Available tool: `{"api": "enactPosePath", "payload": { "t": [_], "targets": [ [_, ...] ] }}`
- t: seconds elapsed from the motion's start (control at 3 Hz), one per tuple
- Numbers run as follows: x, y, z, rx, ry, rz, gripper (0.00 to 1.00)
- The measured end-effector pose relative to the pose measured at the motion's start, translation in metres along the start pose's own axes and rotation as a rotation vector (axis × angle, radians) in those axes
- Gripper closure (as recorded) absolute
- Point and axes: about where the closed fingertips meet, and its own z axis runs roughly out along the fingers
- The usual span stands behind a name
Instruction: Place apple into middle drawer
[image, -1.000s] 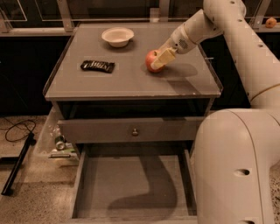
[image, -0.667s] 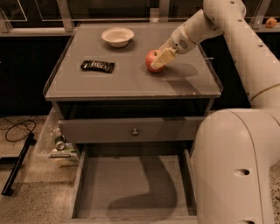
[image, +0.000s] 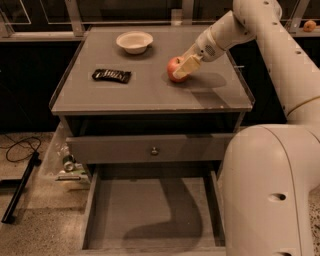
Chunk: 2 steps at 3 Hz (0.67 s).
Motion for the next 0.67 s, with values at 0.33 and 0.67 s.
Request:
{"api": "enactPosePath", "payload": {
  "t": [0.33, 0.67],
  "targets": [
    [0.001, 0.002, 0.001, -0.008, -0.004, 0.002, 1.00],
    [-0.002, 0.012, -0.014, -0.030, -0.046, -0.023, 1.00]
  ]
}}
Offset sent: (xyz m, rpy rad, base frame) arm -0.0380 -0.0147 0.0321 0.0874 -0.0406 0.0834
